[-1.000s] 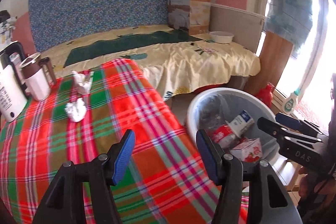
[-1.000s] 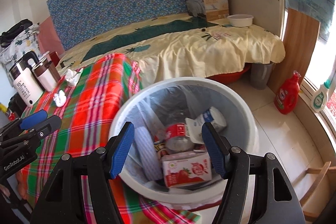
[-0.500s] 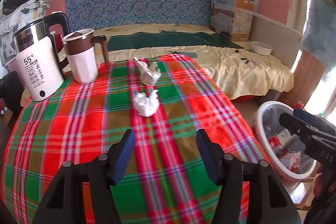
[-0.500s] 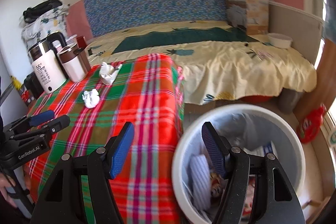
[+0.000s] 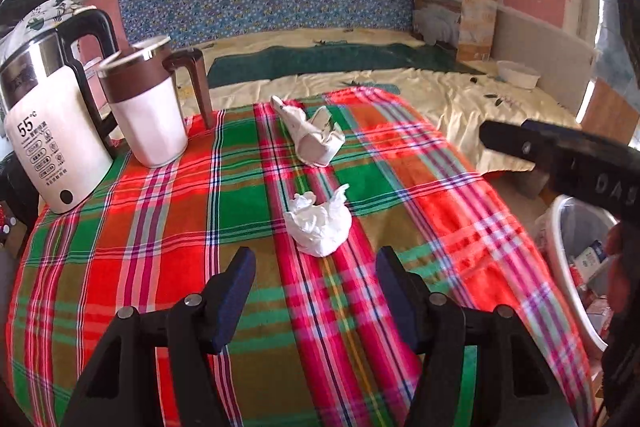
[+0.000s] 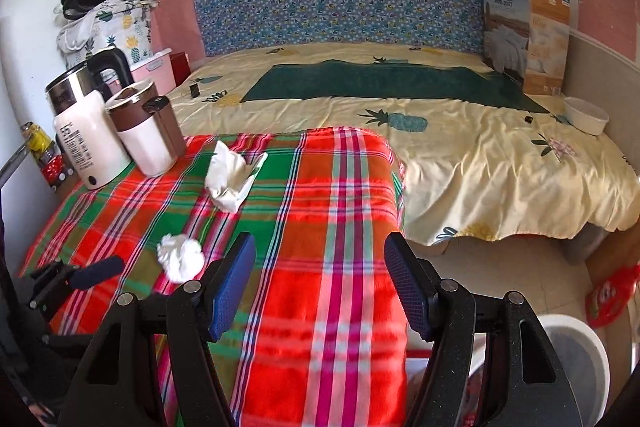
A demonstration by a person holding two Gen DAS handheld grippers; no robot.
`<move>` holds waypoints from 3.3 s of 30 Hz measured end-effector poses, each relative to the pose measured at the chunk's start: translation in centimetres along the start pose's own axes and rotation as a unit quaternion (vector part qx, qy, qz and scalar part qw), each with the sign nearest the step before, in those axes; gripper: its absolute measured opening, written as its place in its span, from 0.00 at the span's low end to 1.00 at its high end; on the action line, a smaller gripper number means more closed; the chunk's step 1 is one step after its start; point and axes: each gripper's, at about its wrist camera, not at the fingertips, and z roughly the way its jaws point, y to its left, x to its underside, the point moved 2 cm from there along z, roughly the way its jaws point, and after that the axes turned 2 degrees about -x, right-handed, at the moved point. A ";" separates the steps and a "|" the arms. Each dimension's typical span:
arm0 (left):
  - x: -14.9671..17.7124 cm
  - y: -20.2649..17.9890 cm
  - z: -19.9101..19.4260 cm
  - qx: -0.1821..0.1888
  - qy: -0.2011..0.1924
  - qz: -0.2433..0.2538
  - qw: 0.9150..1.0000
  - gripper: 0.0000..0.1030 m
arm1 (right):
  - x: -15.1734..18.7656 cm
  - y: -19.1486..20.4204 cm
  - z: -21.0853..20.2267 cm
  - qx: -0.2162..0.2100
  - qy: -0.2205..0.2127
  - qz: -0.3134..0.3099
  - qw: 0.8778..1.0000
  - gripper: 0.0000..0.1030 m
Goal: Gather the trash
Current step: 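Grasp a crumpled tissue with the left tool while the right tool grasps the other tissue, then carry both tissues over the white bin with both tools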
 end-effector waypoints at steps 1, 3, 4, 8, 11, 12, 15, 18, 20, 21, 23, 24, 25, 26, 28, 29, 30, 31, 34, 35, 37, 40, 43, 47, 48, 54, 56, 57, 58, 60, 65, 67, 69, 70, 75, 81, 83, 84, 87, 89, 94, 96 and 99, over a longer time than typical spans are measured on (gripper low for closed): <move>-0.2 0.1 0.6 0.000 0.001 -0.002 1.000 0.61 | -0.5 -0.1 0.6 -0.007 0.000 0.007 1.000 0.65; -0.6 0.3 1.8 -0.004 0.010 -0.008 1.000 0.60 | -1.1 0.0 1.3 -0.007 0.001 0.008 1.000 0.65; -0.7 0.3 2.3 0.003 0.013 -0.010 1.000 0.60 | -1.3 0.1 1.7 -0.007 -0.002 0.004 1.000 0.65; -1.5 0.5 3.8 0.008 0.018 -0.006 1.000 0.60 | -2.2 0.7 3.3 -0.019 0.003 0.002 1.000 0.65; -1.8 1.1 4.8 0.014 0.029 -0.018 0.999 0.58 | -2.7 1.2 4.6 -0.025 0.010 0.005 1.000 0.65; -1.8 1.5 5.2 0.015 0.036 -0.025 0.999 0.45 | -2.8 1.4 4.9 -0.026 0.011 0.005 1.000 0.65; -1.7 2.2 5.4 0.022 0.044 -0.024 0.999 0.36 | -3.0 2.2 5.7 -0.031 0.015 0.000 0.999 0.65; -1.8 3.2 5.2 0.024 0.041 -0.028 0.998 0.32 | -3.2 2.9 6.7 -0.042 0.020 0.004 0.999 0.65; -1.9 4.3 5.0 0.027 0.039 -0.045 0.998 0.32 | -3.2 3.4 7.3 -0.049 0.023 0.007 0.999 0.65; -1.9 4.7 5.0 0.024 0.036 -0.051 0.998 0.31 | -3.2 3.8 7.7 -0.053 0.025 0.008 0.998 0.65; -2.0 5.8 4.8 0.019 0.031 -0.058 0.998 0.31 | -3.2 4.4 8.2 -0.065 0.027 0.010 0.997 0.65; -1.9 6.4 4.7 0.019 0.031 -0.063 0.997 0.32 | -3.2 4.8 8.6 -0.072 0.030 0.011 0.997 0.65; -1.9 6.9 4.5 0.015 0.029 -0.068 0.997 0.31 | -3.2 5.1 8.9 -0.076 0.031 0.012 0.997 0.65; -1.9 7.5 4.4 0.011 0.026 -0.072 0.997 0.31 | -3.3 5.5 9.4 -0.085 0.032 0.013 0.996 0.65; -1.9 8.7 4.1 -0.003 0.022 -0.076 0.997 0.32 | -3.3 6.2 10.0 -0.102 0.034 0.014 0.994 0.65; -2.0 8.9 4.1 -0.006 0.019 -0.076 0.997 0.32 | -3.2 6.5 10.3 -0.106 0.034 0.013 0.994 0.65; -1.9 9.2 4.1 -0.007 0.019 -0.077 0.997 0.32 | -3.3 6.9 10.7 -0.104 0.035 0.013 0.994 0.65; -1.9 9.6 4.1 -0.009 0.021 -0.078 0.997 0.32 | -3.2 7.2 11.1 -0.103 0.038 0.010 0.994 0.65; -1.9 10.0 3.9 -0.015 0.015 -0.074 0.997 0.32 | -3.3 8.2 12.4 -0.093 0.049 -0.005 0.994 0.65; -2.0 10.1 4.0 -0.016 0.015 -0.072 0.997 0.32 | -3.3 8.4 12.7 -0.083 0.049 -0.011 0.995 0.63; -2.0 10.2 3.9 -0.018 0.013 -0.074 0.997 0.32 | -3.3 8.4 13.1 -0.074 0.052 -0.013 0.996 0.55; -2.0 10.3 3.8 -0.021 0.010 -0.077 0.997 0.32 | -3.3 8.1 13.5 -0.073 0.056 -0.002 0.996 0.53; -2.0 10.1 3.5 -0.029 0.002 -0.067 0.997 0.32 | -3.1 7.9 13.5 -0.063 0.054 -0.006 0.997 0.45; -2.0 9.8 3.4 -0.027 0.003 -0.067 0.997 0.32 | -3.0 8.2 13.1 -0.063 0.049 -0.012 0.997 0.41; -2.0 9.8 3.3 -0.026 0.002 -0.068 0.997 0.32 | -2.9 8.2 13.0 -0.064 0.050 -0.012 0.997 0.40; -1.9 9.3 2.7 -0.022 -0.002 -0.066 0.998 0.32 | -2.5 8.1 12.1 -0.061 0.045 -0.016 0.997 0.36; -1.7 9.2 2.4 -0.022 -0.003 -0.064 0.998 0.32 | -2.2 7.9 11.7 -0.060 0.044 -0.011 0.997 0.35; -1.6 9.1 2.2 -0.021 -0.004 -0.065 0.998 0.32 | -2.1 7.8 11.5 -0.060 0.044 -0.010 0.997 0.35; -1.5 9.0 2.0 -0.020 -0.004 -0.067 0.998 0.32 | -1.9 7.7 11.2 -0.057 0.043 -0.009 0.997 0.34; -1.4 9.0 1.6 -0.019 -0.006 -0.068 0.997 0.32 | -1.6 7.6 10.7 -0.058 0.042 -0.008 0.997 0.34; -1.0 8.4 0.3 -0.021 -0.012 -0.065 0.998 0.32 | -0.7 7.0 8.8 -0.061 0.039 0.001 0.997 0.34; -0.9 8.1 -0.3 -0.022 -0.017 -0.062 0.998 0.32 | -0.4 6.8 8.0 -0.061 0.035 0.005 0.998 0.34; -0.6 7.6 -1.1 -0.017 -0.020 -0.062 0.998 0.32 | 0.1 6.5 6.8 -0.062 0.031 0.009 0.998 0.34; -0.5 7.5 -1.3 -0.016 -0.022 -0.062 0.998 0.32 | 0.3 6.4 6.3 -0.061 0.029 0.011 0.998 0.34; 0.1 5.9 -3.3 -0.009 -0.030 -0.053 0.998 0.32 | 1.7 5.8 3.5 -0.052 0.021 0.014 0.998 0.34; 0.9 3.6 -5.9 0.000 -0.042 -0.037 0.998 0.32 | 3.3 4.6 -0.4 -0.045 0.004 0.025 0.999 0.34; 1.0 2.8 -6.7 0.001 -0.047 -0.032 0.998 0.32 | 3.9 4.2 -1.9 -0.045 0.000 0.030 0.999 0.34; 1.1 2.3 -7.2 -0.001 -0.052 -0.027 0.998 0.32 | 4.1 4.0 -2.4 -0.044 -0.001 0.032 0.999 0.34; 1.4 1.0 -8.6 0.007 -0.060 -0.020 0.998 0.32 | 4.8 3.2 -4.5 -0.040 -0.013 0.039 0.998 0.34; 1.5 -0.1 -9.7 0.010 -0.068 -0.011 0.998 0.32 | 5.2 2.7 -6.1 -0.038 -0.022 0.043 0.998 0.34; 1.5 -3.0 -11.6 0.029 -0.081 0.003 0.996 0.32 | 6.6 0.8 -9.5 -0.024 -0.036 0.054 0.998 0.34; 1.5 -4.4 -12.3 0.040 -0.085 0.011 0.996 0.32 | 7.1 -0.2 -10.7 -0.015 -0.040 0.063 0.997 0.34; 1.8 -6.8 -13.0 0.062 -0.086 0.023 0.994 0.32 | 7.9 -1.9 -12.6 0.004 -0.046 0.070 0.996 0.34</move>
